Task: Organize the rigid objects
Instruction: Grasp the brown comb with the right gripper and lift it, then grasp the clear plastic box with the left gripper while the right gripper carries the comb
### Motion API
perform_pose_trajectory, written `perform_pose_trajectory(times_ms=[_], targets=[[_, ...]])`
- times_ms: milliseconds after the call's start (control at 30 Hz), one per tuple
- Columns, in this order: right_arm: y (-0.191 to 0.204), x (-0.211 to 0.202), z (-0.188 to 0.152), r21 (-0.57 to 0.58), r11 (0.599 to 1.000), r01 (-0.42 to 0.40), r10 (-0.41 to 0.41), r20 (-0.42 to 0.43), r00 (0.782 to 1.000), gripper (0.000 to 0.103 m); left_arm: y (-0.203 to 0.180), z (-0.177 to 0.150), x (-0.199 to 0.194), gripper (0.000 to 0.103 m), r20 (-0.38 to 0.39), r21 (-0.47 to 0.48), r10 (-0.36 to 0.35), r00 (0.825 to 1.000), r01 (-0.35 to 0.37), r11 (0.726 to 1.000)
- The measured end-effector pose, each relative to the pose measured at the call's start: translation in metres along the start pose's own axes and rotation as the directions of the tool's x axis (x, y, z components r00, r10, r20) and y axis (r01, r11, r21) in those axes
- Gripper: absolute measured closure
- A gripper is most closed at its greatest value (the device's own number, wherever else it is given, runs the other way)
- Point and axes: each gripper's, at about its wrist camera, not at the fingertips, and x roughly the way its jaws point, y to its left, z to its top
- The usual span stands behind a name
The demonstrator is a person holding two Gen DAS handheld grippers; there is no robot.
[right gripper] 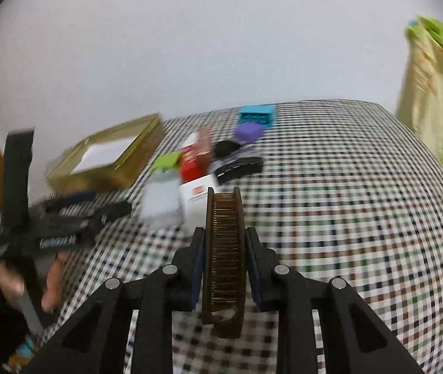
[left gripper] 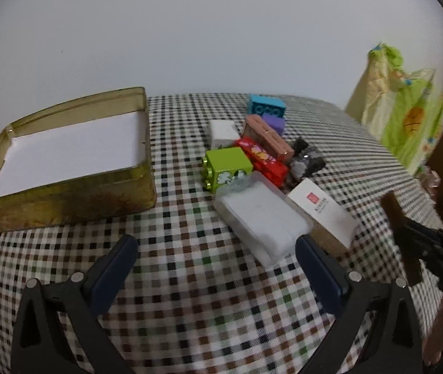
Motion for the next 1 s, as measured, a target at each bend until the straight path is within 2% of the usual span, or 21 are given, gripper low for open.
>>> perform_pose_trajectory(times_ms=[67, 267, 400, 533, 600, 733, 833, 1000], targets=[[-0.008, -0.003, -0.002, 0.028, 1.000, 0.003, -0.003, 0.011, 1.000, 0.076, -0.009, -0.002, 0.008, 0.000, -0.025, 0.010, 0.042, 0.999, -0.042, 0.999], [-0.022, -0.010, 0.005, 0.043, 0.999, 0.008, -0.009, 0.033, 0.999, 0.076, -0.037, 0.004, 0.017, 0.002, -0.041, 0.039, 0.040, 0.998, -0.039, 0.999], [-0.028, -0.006, 0.006, 0.063, 0.998, 0.007, -0.010, 0.045, 0.999, 0.076, -0.049, 0.013, 0.037, 0.002, -0.084, 0.070, 0.126, 0.988, -0.120, 0.990], [-0.036, -0.009, 0.005, 0.074, 0.997, 0.000, -0.004, 0.061, 0.998, 0.076, -0.036, 0.019, 0.053, 0.000, -0.154, -0.013, 0.118, 0.981, -0.121, 0.993], [-0.037, -0.010, 0.004, 0.075, 0.997, 0.004, -0.009, 0.064, 0.998, 0.076, -0.030, 0.023, 0.055, 0.000, -0.159, -0.046, 0.148, 0.976, -0.157, 0.986], [-0.041, -0.006, 0.002, 0.086, 0.996, 0.007, -0.012, 0.057, 0.998, 0.076, -0.023, 0.019, 0.049, 0.011, -0.115, -0.049, 0.148, 0.982, -0.154, 0.987], [-0.041, -0.003, 0.000, 0.098, 0.995, -0.003, -0.002, 0.050, 0.999, 0.076, -0.022, 0.017, 0.041, 0.040, -0.086, -0.017, 0.121, 0.989, -0.123, 0.992], [-0.030, -0.001, 0.001, 0.087, 0.996, 0.007, -0.011, 0.044, 0.999, 0.076, -0.014, 0.016, 0.034, 0.041, -0.081, -0.001, 0.089, 0.993, -0.090, 0.996]])
